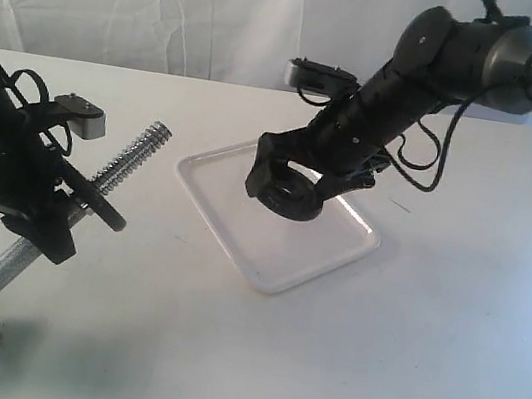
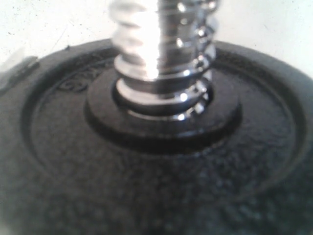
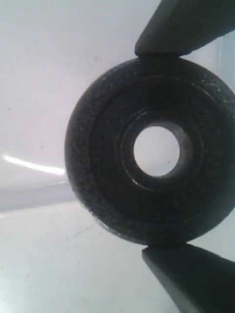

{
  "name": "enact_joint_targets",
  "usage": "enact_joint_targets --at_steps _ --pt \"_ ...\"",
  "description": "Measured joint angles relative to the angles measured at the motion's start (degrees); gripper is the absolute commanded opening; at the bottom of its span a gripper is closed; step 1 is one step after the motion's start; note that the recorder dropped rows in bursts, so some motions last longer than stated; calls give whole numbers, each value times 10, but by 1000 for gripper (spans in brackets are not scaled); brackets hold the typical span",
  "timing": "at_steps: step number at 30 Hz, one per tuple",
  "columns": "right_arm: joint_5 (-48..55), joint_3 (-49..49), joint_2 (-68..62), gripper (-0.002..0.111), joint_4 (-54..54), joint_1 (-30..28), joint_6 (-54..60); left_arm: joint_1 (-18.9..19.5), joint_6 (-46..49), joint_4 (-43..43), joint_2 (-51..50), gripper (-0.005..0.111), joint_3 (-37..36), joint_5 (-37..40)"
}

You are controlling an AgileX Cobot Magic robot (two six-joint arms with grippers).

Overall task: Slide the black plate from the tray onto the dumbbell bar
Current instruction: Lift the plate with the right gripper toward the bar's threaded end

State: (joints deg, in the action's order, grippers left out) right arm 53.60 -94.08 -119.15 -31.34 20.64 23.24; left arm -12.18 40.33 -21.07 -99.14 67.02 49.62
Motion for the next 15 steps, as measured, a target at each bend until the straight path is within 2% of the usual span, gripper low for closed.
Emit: enact_joint_targets --at_steps 6,15 --pt "74 0 1 0 -188 -55 84 0 8 -6 0 0 0 1" --pt "147 0 2 0 -366 -112 130 1 73 -73 0 0 0 18"
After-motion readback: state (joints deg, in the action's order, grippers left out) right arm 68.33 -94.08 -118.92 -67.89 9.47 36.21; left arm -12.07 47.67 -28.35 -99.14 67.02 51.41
